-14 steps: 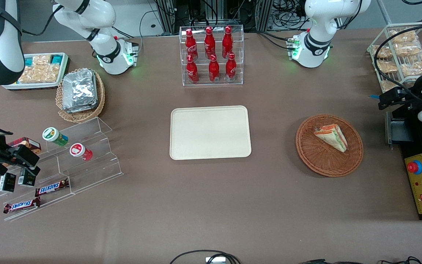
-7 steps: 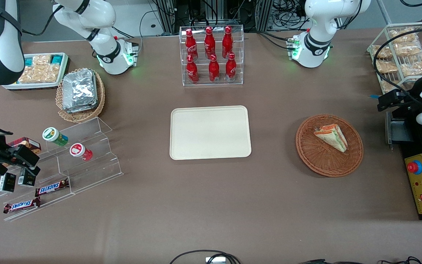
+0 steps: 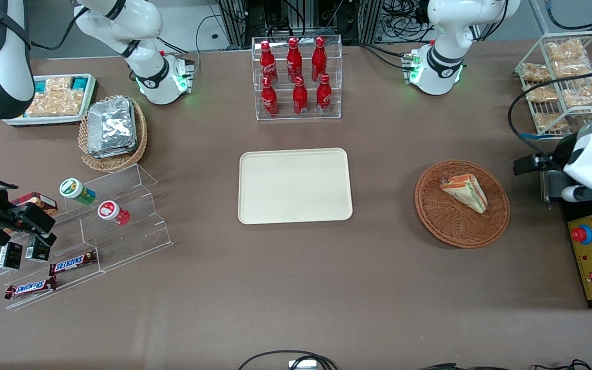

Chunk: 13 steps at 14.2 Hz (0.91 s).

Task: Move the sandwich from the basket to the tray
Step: 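Move the left gripper over the sandwich in the wicker basket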

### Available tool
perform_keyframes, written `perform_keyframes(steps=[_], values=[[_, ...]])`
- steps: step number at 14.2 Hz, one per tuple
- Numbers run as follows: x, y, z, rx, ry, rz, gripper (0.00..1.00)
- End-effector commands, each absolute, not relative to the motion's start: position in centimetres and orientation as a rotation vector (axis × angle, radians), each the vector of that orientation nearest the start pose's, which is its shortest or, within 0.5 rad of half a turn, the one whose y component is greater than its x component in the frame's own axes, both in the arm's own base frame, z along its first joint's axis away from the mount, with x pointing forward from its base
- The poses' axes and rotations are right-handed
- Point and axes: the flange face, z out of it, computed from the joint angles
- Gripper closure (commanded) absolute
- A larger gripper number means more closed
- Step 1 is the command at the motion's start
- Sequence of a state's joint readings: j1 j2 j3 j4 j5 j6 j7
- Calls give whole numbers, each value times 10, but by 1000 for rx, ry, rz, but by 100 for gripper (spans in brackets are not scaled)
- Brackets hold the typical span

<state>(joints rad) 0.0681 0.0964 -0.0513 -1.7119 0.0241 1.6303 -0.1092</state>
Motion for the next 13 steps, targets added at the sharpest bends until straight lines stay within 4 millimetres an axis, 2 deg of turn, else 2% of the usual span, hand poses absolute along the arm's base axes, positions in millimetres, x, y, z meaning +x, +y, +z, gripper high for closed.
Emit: perform_keyframes(steps=[1,3,8,13], values=[[566,14,487,-3077,-291,250,0],[567,13,464,-3064,-385,233,0],[547,6,395,-3028,-582,194,0],[532,4,353,-2982,-702,148,0]])
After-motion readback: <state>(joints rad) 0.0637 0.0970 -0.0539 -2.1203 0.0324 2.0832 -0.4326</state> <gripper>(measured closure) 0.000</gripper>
